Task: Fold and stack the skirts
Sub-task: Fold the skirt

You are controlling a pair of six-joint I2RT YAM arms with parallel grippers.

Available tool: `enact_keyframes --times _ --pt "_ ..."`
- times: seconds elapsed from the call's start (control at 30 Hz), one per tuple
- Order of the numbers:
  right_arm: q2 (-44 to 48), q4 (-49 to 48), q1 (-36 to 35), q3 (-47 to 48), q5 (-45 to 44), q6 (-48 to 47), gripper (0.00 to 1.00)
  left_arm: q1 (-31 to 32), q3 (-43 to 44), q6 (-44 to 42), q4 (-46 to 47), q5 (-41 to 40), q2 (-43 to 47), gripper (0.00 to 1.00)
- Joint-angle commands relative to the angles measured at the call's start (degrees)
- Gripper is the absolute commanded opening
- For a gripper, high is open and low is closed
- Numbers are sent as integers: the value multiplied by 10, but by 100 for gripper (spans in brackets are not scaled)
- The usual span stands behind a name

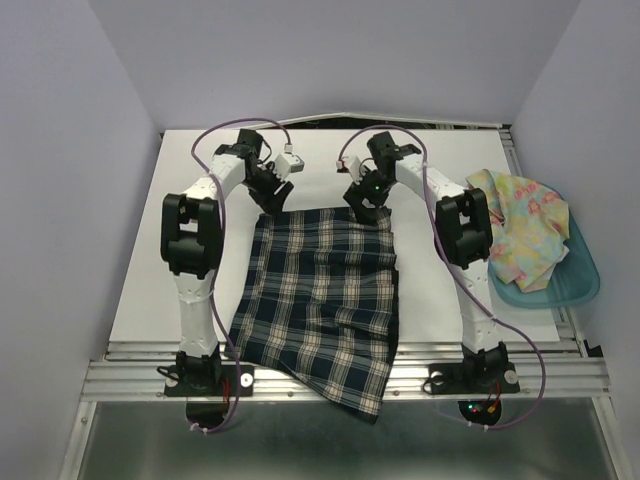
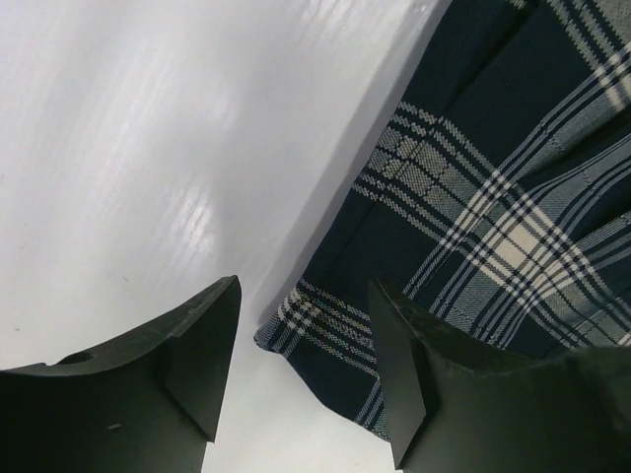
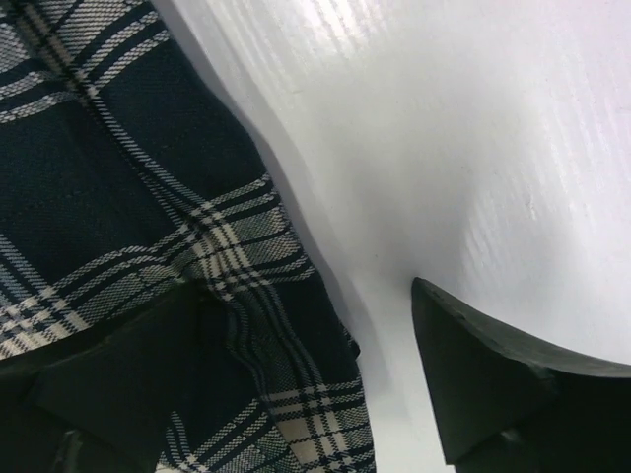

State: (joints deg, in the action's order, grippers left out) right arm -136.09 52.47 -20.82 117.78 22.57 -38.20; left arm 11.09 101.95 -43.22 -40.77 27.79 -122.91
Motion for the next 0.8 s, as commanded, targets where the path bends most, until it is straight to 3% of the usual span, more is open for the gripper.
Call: enact_keyframes --times 0.0,0.17,0.4,0.5,0.77 --pt "1 34 -3 -20 16 -19 85 -5 -22 -21 10 -31 -12 63" --pt "6 26 3 -1 5 4 89 -5 -22 -29 10 -24 -19 60" --pt "-5 74 26 141 22 9 90 -5 -37 -38 4 -7 -29 37" --pt "18 73 39 149 32 23 97 -5 -53 -42 13 -5 -23 28" --pt "13 107 46 116 72 16 100 -5 -44 -35 15 -1 -25 25"
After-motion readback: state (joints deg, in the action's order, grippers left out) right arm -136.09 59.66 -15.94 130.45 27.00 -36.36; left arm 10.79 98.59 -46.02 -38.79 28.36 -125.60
